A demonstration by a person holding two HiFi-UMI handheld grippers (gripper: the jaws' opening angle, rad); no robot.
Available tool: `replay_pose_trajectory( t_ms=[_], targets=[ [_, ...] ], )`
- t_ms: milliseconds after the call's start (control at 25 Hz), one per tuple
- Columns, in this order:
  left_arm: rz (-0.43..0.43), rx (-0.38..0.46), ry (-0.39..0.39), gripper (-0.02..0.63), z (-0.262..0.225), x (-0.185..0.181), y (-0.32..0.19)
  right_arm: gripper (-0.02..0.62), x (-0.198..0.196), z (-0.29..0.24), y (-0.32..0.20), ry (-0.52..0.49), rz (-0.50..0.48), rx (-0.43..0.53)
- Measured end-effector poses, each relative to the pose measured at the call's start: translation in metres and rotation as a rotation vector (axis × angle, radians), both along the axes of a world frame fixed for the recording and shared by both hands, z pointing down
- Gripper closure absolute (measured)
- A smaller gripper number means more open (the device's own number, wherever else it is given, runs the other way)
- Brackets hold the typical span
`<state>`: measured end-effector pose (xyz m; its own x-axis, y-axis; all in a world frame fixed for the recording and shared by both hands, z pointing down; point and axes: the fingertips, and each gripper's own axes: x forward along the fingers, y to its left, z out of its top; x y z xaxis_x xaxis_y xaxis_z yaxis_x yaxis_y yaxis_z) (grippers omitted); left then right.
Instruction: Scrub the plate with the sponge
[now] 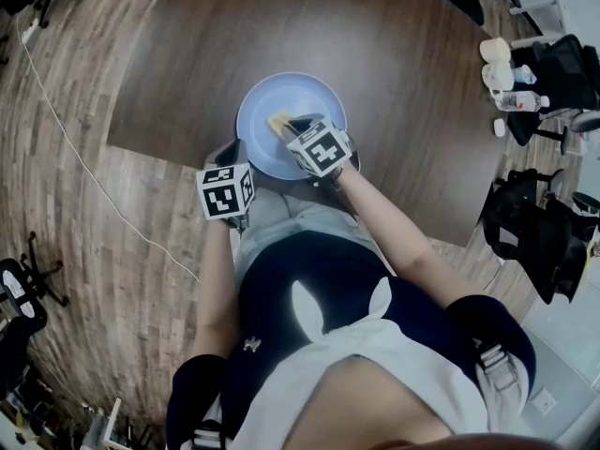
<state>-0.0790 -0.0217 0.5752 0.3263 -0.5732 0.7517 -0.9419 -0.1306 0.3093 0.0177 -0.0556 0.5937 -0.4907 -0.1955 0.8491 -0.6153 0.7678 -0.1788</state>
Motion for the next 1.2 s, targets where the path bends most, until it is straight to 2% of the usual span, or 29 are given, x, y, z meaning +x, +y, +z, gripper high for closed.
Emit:
replay_pose_trajectory(
  t_ms=[1200],
  targets=[
    [0.006, 0.002, -0.005, 0.600, -0.001, -0.001, 0.001, 0.568, 0.041, 0.000, -0.027, 0.066, 0.116, 0.048]
  ],
)
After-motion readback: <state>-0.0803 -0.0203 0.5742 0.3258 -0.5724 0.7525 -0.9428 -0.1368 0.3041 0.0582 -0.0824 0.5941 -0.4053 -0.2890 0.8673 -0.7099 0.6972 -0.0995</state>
